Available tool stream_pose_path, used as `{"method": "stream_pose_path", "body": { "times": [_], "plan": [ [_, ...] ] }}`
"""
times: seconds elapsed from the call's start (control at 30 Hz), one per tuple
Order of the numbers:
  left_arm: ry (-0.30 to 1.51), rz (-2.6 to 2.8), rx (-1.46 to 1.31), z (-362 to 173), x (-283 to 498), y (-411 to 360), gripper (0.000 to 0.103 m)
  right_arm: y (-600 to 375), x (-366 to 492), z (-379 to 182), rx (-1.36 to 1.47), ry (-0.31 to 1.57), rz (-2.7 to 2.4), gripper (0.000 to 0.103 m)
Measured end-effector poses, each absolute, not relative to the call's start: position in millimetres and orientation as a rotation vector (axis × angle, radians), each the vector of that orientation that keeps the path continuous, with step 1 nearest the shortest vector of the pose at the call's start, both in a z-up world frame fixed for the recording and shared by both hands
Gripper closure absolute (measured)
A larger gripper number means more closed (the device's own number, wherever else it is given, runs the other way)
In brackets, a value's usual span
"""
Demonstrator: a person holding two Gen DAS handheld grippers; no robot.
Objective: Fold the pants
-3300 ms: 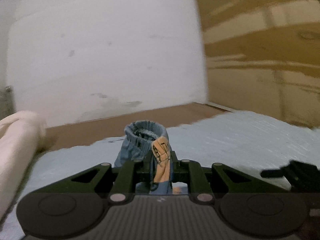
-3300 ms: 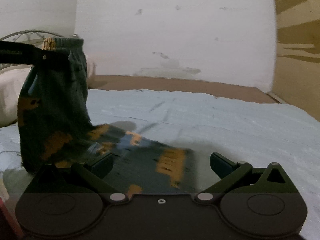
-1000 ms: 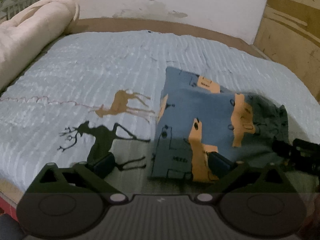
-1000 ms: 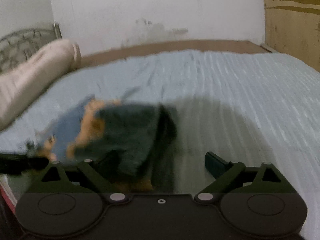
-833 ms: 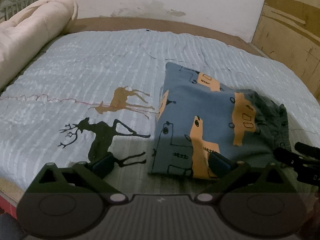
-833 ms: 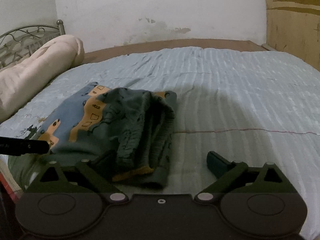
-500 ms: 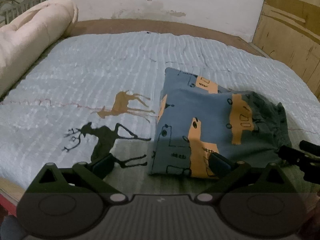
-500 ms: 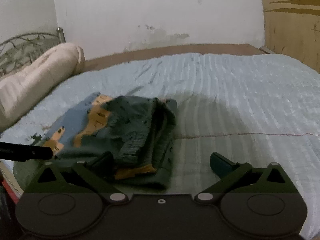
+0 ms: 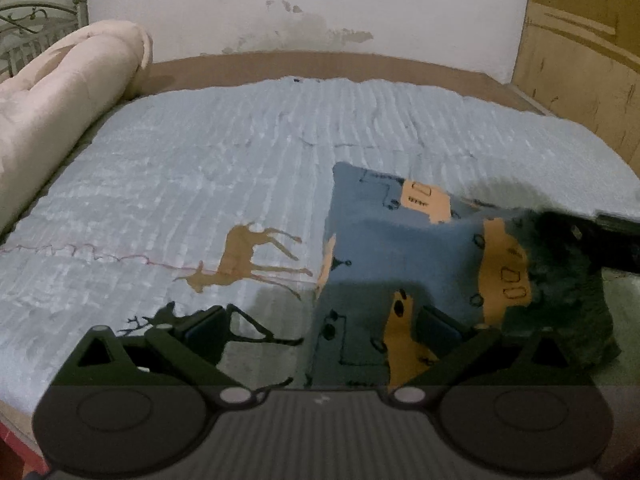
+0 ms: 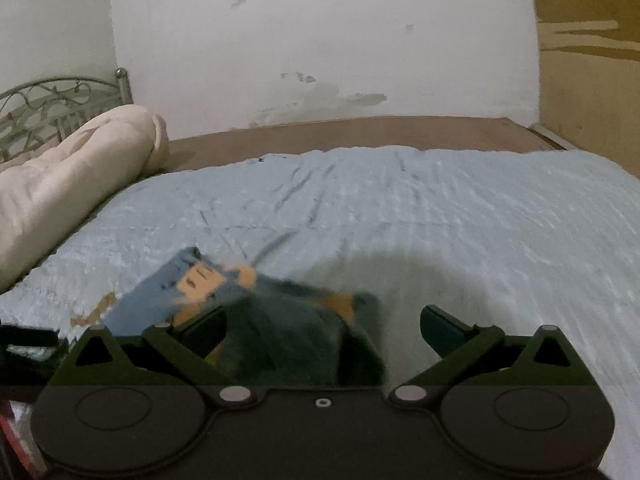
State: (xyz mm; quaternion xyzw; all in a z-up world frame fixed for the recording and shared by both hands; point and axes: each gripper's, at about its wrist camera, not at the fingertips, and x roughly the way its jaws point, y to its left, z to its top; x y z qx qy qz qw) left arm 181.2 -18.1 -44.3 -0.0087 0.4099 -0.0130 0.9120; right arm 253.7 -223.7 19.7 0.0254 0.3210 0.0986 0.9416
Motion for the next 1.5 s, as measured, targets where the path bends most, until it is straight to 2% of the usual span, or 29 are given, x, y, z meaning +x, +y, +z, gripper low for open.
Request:
{"method": "stream_pose_path", "body": {
  "times": [0.23, 0.43, 0.63, 0.77, 1.03, 1.23, 1.5],
  "plan": [
    [0.863, -0.054, -0.049, -55, 176, -14, 0.001, -206, 283, -4, -0.151, 0.777, 0.175, 0.001],
    [0.862, -0.059, -0.047, -53, 177, -13, 0.001, -247, 292, -6, -0.03, 0.762, 0.091, 0.001],
    [0.86, -0.055, -0.051, -53, 173, -13, 0.001, -258, 260, -7, -0.056, 0.726, 0.074, 0.001],
    [0.863, -0.057, -0.044, -51, 169, -14, 0.001, -276, 237, -8, 0.068, 0.708, 0.043, 0.001],
    [0.868, -0.076, -0.032, -51, 150, -18, 0.001, -272, 189, -11, 0.067, 0.692, 0.068, 0.001],
    [0.871, -0.076, -0.027, -49, 144, -20, 0.001, -269, 180, 3, 0.097, 0.677, 0.071, 0.001],
    [0.876, -0.071, -0.025, -50, 143, -21, 0.001, -271, 181, -8, 0.122, 0.719, 0.066, 0.001]
  ]
}}
